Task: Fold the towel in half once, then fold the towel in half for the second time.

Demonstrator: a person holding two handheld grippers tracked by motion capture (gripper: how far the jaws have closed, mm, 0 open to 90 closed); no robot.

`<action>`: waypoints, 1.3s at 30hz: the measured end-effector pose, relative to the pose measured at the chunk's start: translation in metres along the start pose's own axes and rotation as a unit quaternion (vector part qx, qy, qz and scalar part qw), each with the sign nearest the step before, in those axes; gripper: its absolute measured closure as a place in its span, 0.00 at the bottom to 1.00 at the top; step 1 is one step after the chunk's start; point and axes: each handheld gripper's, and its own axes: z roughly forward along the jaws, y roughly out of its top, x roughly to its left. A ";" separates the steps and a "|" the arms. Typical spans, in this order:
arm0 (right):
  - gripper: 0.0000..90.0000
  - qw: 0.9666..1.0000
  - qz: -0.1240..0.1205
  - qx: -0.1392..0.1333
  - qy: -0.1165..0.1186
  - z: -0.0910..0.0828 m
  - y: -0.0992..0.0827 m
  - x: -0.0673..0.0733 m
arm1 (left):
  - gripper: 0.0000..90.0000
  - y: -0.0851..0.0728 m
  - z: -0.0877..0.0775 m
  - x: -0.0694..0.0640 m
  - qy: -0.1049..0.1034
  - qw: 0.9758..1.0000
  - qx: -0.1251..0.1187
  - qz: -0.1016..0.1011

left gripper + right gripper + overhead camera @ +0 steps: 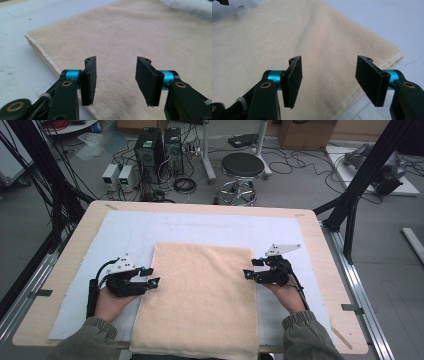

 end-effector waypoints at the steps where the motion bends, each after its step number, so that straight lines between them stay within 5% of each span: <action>1: 0.41 1.000 0.002 0.001 0.000 0.000 0.004 -0.001 | 0.54 0.003 0.001 0.002 0.004 1.000 -0.003 -0.001; 12: 0.35 1.000 -0.016 0.002 -0.019 0.006 0.034 -0.007 | 0.42 0.039 0.005 0.020 0.035 0.999 -0.015 -0.004; 26: 0.34 1.000 -0.020 0.009 -0.023 0.012 0.033 -0.008 | 0.40 0.042 0.015 0.023 0.034 0.999 -0.001 -0.003; 32: 0.35 0.999 -0.018 -0.001 -0.042 0.010 0.036 -0.018 | 0.41 0.056 0.022 0.038 0.044 0.998 -0.028 -0.017; 39: 0.35 0.998 -0.008 -0.001 -0.068 0.012 0.050 -0.040 | 0.41 0.073 0.036 0.063 0.069 0.997 -0.012 -0.030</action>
